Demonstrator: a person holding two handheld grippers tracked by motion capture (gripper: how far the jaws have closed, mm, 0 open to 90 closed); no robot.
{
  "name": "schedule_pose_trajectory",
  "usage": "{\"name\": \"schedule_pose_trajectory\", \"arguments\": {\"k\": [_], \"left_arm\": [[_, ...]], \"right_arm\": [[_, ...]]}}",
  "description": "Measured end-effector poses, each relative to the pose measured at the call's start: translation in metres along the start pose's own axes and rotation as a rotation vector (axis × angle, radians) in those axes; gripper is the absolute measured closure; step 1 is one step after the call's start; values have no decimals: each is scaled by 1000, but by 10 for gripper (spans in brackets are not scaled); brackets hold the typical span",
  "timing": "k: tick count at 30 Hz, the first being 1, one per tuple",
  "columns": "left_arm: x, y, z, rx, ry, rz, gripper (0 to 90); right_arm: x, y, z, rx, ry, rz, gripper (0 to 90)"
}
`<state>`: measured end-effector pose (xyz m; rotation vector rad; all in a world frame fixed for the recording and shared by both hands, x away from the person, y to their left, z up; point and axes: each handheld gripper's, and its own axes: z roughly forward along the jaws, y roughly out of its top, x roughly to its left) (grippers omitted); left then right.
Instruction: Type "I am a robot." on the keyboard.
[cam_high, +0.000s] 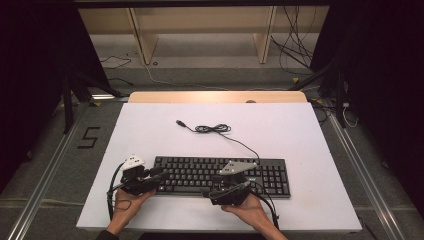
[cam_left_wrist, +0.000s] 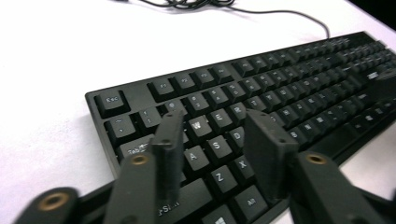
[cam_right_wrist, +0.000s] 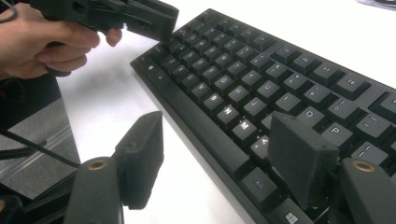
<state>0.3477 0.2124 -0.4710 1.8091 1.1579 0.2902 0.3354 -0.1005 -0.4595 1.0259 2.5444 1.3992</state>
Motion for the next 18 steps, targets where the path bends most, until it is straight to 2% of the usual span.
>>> {"name": "schedule_pose_trajectory", "arguments": {"k": [3, 8, 18], "left_arm": [[-2, 0, -3, -14, -17, -10, 467], [-7, -1, -7, -47, -48, 2, 406], [-9, -2, -13, -95, -73, -6, 344]], "right_arm": [[-1, 0, 2, -2, -2, 2, 382], [-1, 1, 4, 1, -1, 7, 426], [-2, 3, 11, 12, -13, 21, 637]]}}
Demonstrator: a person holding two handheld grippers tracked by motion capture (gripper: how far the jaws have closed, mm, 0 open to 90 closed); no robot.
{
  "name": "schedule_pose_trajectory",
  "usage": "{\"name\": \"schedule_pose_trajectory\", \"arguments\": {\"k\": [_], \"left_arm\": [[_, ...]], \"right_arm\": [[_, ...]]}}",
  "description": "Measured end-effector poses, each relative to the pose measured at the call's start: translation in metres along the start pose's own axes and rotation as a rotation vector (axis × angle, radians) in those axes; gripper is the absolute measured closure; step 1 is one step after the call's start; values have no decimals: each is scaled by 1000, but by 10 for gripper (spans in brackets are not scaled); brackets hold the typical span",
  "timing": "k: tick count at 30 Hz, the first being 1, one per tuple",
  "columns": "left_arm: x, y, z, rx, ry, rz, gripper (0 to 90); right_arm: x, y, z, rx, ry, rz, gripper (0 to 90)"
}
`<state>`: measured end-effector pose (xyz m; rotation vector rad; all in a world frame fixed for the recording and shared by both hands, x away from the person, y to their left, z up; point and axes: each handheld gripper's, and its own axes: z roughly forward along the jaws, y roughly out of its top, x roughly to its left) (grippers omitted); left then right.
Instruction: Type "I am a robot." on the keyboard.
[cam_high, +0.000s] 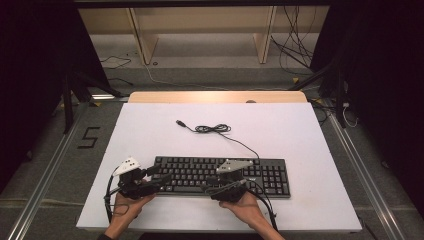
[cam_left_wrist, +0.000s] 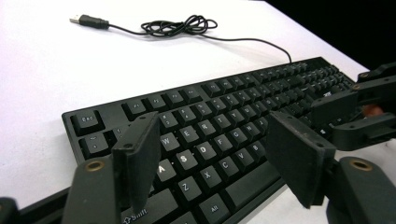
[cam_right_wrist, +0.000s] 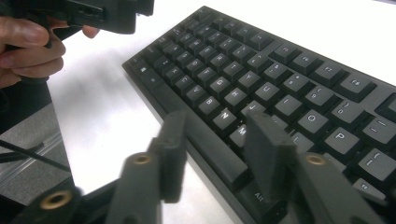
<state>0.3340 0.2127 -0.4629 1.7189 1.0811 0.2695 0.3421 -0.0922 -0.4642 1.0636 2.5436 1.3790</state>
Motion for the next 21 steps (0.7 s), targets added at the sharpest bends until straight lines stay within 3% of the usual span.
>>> {"name": "schedule_pose_trajectory", "arguments": {"k": [10, 21], "left_arm": [[-2, 0, -3, -14, -5, 6, 313], [-7, -2, -4, -4, -24, 28, 308]], "right_arm": [[4, 1, 8, 6, 5, -13, 825], [4, -1, 15, 42, -6, -25, 900]]}}
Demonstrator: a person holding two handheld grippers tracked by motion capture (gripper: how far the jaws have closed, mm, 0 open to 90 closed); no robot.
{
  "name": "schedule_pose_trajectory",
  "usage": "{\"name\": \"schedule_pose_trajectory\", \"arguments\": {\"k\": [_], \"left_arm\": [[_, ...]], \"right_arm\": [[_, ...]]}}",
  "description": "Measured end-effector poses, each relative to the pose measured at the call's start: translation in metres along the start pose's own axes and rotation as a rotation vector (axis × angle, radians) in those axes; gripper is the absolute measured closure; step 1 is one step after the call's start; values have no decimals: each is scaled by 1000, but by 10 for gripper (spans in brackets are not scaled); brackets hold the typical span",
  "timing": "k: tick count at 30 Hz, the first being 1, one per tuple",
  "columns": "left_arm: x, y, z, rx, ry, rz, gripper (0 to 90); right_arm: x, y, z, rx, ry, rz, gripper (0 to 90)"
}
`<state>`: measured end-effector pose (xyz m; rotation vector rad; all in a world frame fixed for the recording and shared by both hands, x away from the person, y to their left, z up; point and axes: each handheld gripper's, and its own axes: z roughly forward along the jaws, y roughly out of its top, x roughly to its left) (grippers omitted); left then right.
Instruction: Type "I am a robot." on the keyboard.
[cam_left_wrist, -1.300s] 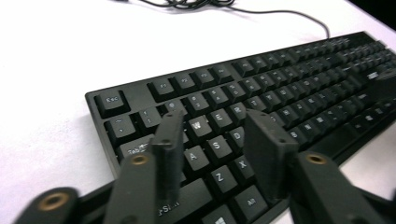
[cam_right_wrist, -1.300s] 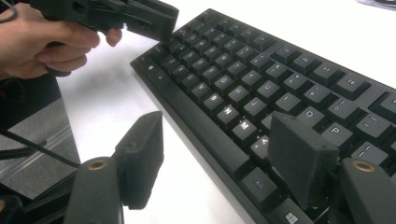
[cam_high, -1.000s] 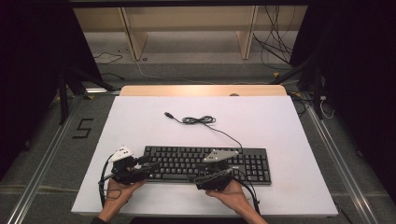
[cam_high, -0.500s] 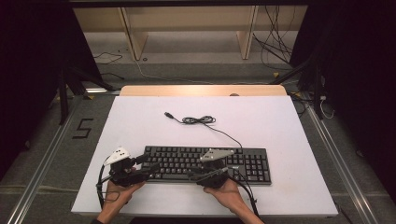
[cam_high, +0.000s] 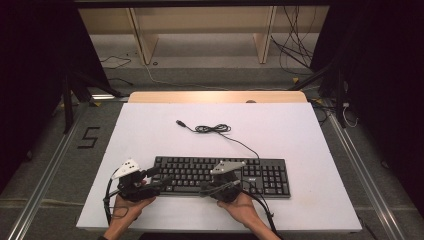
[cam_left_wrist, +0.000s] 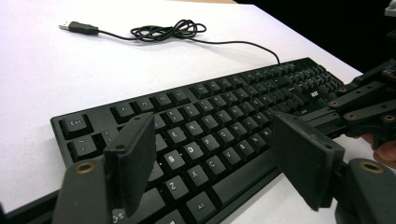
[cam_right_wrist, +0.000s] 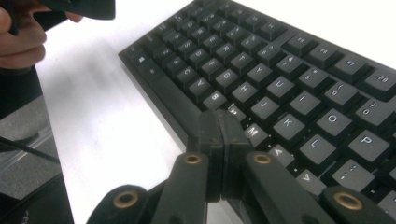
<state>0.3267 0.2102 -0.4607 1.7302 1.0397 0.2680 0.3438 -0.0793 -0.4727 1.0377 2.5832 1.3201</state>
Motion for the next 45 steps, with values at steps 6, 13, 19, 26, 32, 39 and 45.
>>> {"name": "schedule_pose_trajectory", "arguments": {"k": [6, 13, 19, 26, 32, 39, 45], "left_arm": [[-4, -2, -2, 4, -7, 6, 308], [-7, -4, -4, 10, -12, 8, 304], [-6, -5, -5, 6, -8, 5, 302], [-7, -5, -6, 3, -7, 4, 302], [-7, -6, -7, 4, -5, 2, 302], [-6, -5, -7, 3, -3, 2, 302], [-6, -5, -7, 1, 1, 0, 302]], "right_arm": [[0, -2, 4, 15, -11, -6, 900], [-2, -2, 5, 20, -18, -5, 900], [-1, -3, 7, 28, -18, -8, 900], [-1, -5, 9, 40, -20, -10, 900], [2, -7, 11, 46, -35, -14, 900], [1, -6, 10, 36, -18, 7, 900], [2, -2, 1, -26, 40, 35, 767]]}}
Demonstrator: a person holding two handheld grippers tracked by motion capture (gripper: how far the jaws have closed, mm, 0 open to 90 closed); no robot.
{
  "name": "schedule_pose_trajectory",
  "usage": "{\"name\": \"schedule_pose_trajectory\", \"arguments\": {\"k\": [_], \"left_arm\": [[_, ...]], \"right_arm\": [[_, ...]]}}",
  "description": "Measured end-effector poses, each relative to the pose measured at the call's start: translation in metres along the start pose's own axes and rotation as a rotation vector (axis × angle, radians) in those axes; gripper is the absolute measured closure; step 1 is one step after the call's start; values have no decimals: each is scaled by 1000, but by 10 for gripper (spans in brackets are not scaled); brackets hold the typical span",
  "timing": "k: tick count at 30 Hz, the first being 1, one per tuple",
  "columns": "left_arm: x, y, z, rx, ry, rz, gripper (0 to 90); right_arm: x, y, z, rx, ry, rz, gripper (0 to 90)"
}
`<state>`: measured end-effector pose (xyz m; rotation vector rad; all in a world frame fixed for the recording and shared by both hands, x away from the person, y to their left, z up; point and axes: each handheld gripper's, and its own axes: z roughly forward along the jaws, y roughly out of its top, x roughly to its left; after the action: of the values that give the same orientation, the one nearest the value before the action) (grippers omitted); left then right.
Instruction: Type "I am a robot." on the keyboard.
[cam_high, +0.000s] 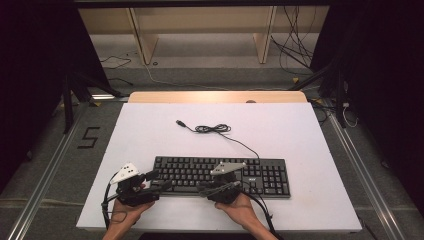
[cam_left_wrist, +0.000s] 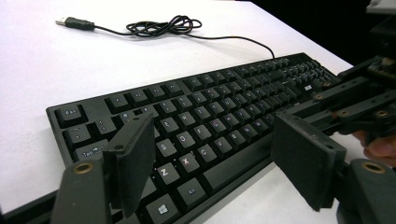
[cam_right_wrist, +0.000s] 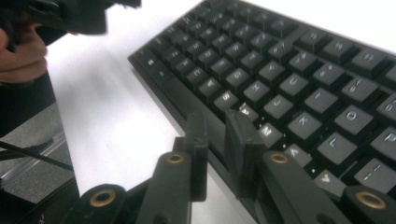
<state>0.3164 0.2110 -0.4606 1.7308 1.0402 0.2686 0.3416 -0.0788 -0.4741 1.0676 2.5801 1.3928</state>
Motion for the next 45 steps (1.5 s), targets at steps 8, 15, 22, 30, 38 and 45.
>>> {"name": "schedule_pose_trajectory", "arguments": {"k": [8, 15, 22, 30, 38, 45], "left_arm": [[0, 0, 0, -4, 4, -3, 301], [1, 0, -1, -4, 9, -4, 302], [2, 1, 0, -6, 10, -12, 302], [6, 5, 5, -2, 19, -26, 310], [4, 12, 17, 26, 28, -17, 345], [4, 17, 31, 77, 32, -1, 421]], "right_arm": [[-4, 4, -13, -44, -1, 9, 635], [-7, 5, -23, -68, 3, 17, 553], [-6, 3, -29, -69, -6, 5, 491], [-7, 0, -37, -74, -20, -2, 454], [-10, -6, -44, -74, -34, 0, 439], [-12, -11, -49, -84, -48, 2, 413]]}}
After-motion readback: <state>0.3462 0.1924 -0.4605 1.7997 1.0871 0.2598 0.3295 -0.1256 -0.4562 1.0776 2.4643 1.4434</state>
